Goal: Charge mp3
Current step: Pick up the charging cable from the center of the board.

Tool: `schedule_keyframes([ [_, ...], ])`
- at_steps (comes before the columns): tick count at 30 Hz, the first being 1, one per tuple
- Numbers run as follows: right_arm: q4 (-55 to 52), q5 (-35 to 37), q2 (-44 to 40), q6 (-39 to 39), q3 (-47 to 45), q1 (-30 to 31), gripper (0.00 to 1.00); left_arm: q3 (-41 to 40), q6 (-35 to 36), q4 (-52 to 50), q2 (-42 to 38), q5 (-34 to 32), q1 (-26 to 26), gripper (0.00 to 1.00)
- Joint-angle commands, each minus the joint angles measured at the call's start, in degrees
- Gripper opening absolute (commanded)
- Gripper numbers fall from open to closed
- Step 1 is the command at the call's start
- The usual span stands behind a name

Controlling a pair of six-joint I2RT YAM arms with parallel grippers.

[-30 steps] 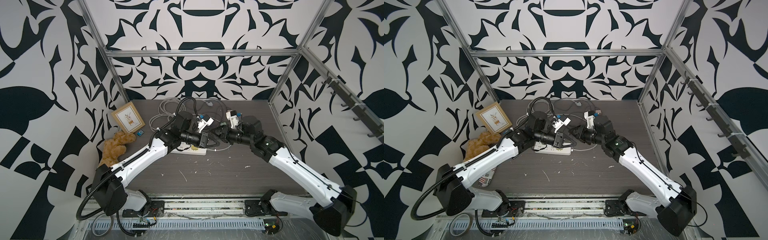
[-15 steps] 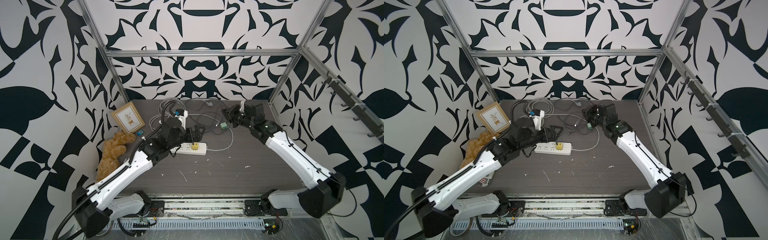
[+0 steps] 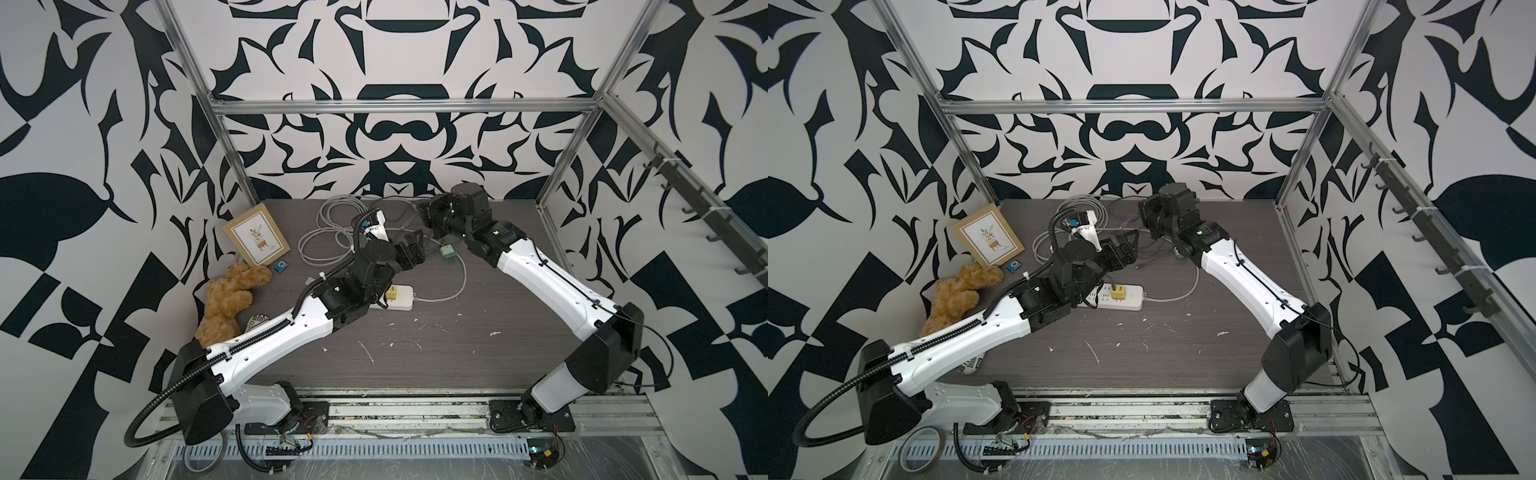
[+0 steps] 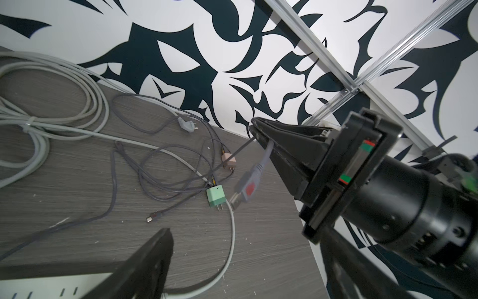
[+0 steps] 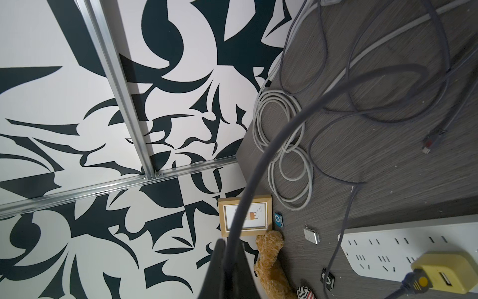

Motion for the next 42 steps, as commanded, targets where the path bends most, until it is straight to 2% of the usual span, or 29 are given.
schedule_keyframes([
  [1,2.05,0.75,-1.72,1.33,2.75,0.24,0.00,2.05,-0.92,2.62,0.13,-2.53,1.19,0.87],
  [3,2.21,0.75,-2.20,1.26,2.22,0.28,0.00,1.79,-1.18,2.84,-0.27,-0.84,2.58,0.86],
  [8,2.73,0.90,-2.93,1.39,1.49,0.30,0.00,1.52,-3.24,2.43,-0.58,4.53,5.95,0.69],
  [21,4.07,0.84,-3.38,1.45,0.41,0.99,0.00,-0.50,-5.62,9.73,0.03,15.78,7.11,0.67],
  [27,4.08,0.67,-3.94,1.34,0.17,1.15,0.00,-0.99,-6.24,8.79,-0.39,15.26,7.44,0.47],
  [32,4.07,0.55,-4.54,1.34,-0.27,1.35,0.00,-0.44,-5.90,7.62,-0.40,15.20,7.53,0.25],
  [35,4.03,0.49,-5.08,1.30,-0.75,1.51,0.00,0.14,-5.86,6.39,-0.41,15.04,7.73,0.15],
  [42,4.24,0.49,-6.38,1.23,-1.84,1.57,0.00,1.82,-6.06,5.05,0.30,16.61,8.38,0.05],
])
